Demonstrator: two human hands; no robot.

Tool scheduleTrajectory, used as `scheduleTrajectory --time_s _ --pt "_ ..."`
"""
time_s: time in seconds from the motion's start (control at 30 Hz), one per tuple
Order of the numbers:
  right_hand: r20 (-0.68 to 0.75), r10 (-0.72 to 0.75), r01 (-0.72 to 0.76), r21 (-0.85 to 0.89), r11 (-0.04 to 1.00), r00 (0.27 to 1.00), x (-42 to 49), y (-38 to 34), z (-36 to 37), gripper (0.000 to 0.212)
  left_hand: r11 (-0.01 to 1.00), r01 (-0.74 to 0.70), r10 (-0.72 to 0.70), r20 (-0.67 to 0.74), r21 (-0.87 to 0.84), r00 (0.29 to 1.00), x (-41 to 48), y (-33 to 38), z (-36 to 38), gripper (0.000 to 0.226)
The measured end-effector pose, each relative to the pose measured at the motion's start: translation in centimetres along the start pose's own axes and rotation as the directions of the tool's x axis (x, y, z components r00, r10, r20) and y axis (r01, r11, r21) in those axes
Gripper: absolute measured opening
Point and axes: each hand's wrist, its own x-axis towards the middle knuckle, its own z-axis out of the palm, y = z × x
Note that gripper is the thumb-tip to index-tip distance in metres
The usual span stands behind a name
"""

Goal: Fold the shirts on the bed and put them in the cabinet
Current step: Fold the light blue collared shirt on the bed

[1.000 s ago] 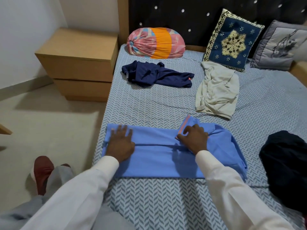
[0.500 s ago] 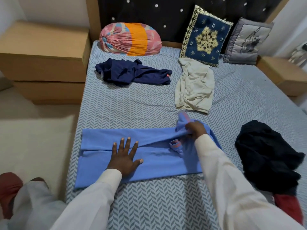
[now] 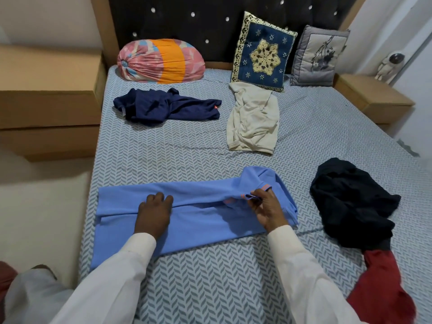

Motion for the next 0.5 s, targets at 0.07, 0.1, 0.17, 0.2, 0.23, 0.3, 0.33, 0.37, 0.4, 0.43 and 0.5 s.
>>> scheduleTrajectory --time_s 0.07,0.1,0.17,0.2,0.23,0.3,0.33,0.37,0.4,0.43,0.5 --pt "-0.045 -0.027 0.023 -0.077 0.997 0.999 0.4 -0.2 0.6 0.034 0.999 0.043 -0.044 0.010 0.019 0.999 0.1 0.2 -0.9 0.018" --pt "-0.095 -0.075 0.062 -0.130 0.990 0.993 0.6 -0.3 0.7 0.032 0.998 0.051 -0.052 0.020 0.020 0.998 0.2 0.3 -1.1 0.017" --pt "-0.200 -0.169 0.108 -0.281 0.954 0.965 0.3 0.1 0.8 0.018 0.998 0.058 -0.059 0.034 0.029 0.998 0.5 0.2 -1.0 0.024" --pt "-0.246 -0.209 0.108 -0.369 0.923 0.946 -0.2 0.8 0.6 0.019 0.997 0.069 -0.070 0.044 0.031 0.997 0.6 0.1 -1.1 0.029" --pt "-0.309 -0.232 0.084 -0.426 0.901 0.922 -0.6 1.6 0.2 0.026 0.996 0.083 -0.084 0.054 0.020 0.995 0.7 0.0 -1.1 0.038" --pt "-0.455 -0.290 0.048 -0.472 0.880 0.842 -1.2 2.7 -0.5 0.050 0.994 0.106 -0.105 0.108 -0.006 0.989 1.1 -0.2 -1.4 0.063" --pt "-0.487 -0.355 0.072 -0.509 0.858 0.798 -1.3 2.7 -0.7 0.060 0.994 0.113 -0.111 0.145 -0.006 0.983 1.5 -0.2 -1.5 0.072" --pt "-0.471 -0.433 0.109 -0.570 0.814 0.768 -1.2 2.3 -0.6 0.065 0.993 0.115 -0.115 0.177 0.012 0.977 1.7 -0.1 -1.7 0.076" --pt "-0.429 -0.486 0.143 -0.620 0.772 0.762 -0.8 1.5 -0.2 0.065 0.993 0.116 -0.120 0.202 0.034 0.972 2.0 0.0 -1.9 0.078" --pt "-0.385 -0.498 0.146 -0.659 0.737 0.777 -0.1 0.6 0.5 0.061 0.992 0.118 -0.125 0.223 0.046 0.967 2.1 0.3 -2.1 0.078" --pt "-0.299 -0.434 0.100 -0.718 0.689 0.850 2.0 -0.9 2.1 0.052 0.990 0.127 -0.138 0.244 0.063 0.960 2.2 0.8 -2.3 0.078"
